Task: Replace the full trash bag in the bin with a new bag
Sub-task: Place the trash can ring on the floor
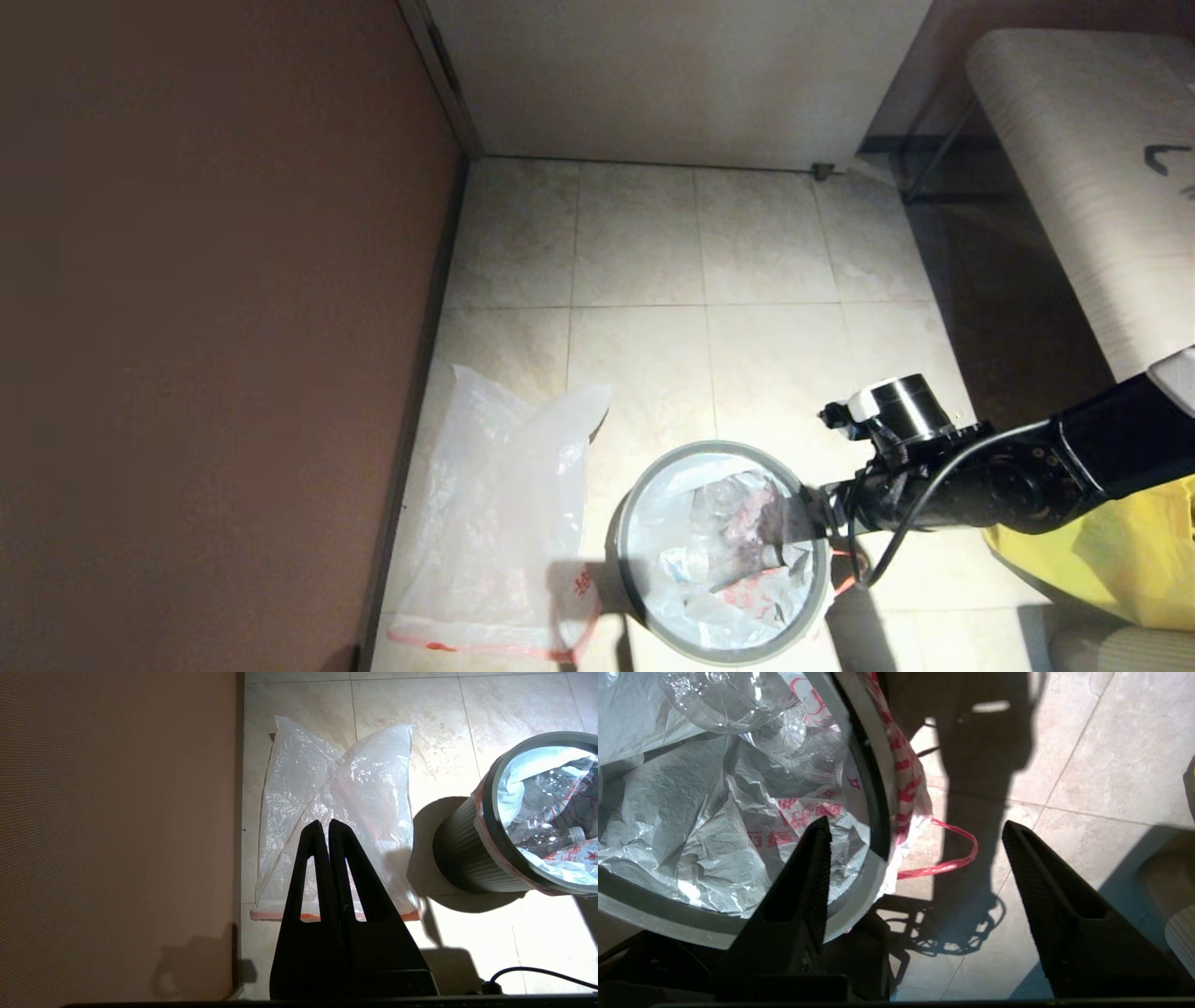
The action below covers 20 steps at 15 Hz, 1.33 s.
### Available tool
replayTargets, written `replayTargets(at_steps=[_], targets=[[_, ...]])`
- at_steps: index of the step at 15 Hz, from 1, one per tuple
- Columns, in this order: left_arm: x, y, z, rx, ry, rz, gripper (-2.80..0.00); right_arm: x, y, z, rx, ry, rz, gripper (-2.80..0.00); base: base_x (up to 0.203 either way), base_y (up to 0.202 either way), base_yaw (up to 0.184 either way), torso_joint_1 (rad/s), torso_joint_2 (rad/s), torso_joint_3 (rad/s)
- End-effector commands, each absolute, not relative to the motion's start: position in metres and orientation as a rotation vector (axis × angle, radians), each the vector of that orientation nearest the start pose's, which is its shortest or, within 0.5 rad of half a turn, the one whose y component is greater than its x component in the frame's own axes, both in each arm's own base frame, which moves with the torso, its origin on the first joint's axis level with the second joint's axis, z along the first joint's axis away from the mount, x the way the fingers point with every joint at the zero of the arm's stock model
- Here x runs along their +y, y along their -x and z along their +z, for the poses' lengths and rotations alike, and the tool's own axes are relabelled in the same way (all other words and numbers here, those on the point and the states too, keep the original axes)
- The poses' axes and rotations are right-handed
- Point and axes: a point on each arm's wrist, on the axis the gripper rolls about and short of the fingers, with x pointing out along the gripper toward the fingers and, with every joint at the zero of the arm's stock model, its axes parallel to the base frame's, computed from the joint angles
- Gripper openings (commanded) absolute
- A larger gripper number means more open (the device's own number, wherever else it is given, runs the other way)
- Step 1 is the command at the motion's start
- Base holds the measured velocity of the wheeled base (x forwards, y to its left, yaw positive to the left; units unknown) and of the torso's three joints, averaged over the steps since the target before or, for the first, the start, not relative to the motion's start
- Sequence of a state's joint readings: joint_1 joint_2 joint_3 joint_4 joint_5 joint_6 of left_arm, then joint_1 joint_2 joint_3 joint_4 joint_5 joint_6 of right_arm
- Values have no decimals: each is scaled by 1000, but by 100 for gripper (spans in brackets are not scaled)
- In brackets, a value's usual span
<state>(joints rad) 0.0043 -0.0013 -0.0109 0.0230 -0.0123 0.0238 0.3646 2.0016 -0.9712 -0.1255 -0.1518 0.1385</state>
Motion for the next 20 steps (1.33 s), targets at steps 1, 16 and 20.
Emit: replayTargets(at_steps=[1,16,20], targets=[[0,24,76,9,-24,-8,-280,125,-326,72,903,116,140,0,0,0,0,0,0,0],[0,24,76,9,-24,-7,-280,134,-335,42,958,166,112,-280,0,0,0,0,0,0],[0,24,76,9,-24,-6,-280,135,-333,45,951,168,110,-280,0,0,0,0,0,0]])
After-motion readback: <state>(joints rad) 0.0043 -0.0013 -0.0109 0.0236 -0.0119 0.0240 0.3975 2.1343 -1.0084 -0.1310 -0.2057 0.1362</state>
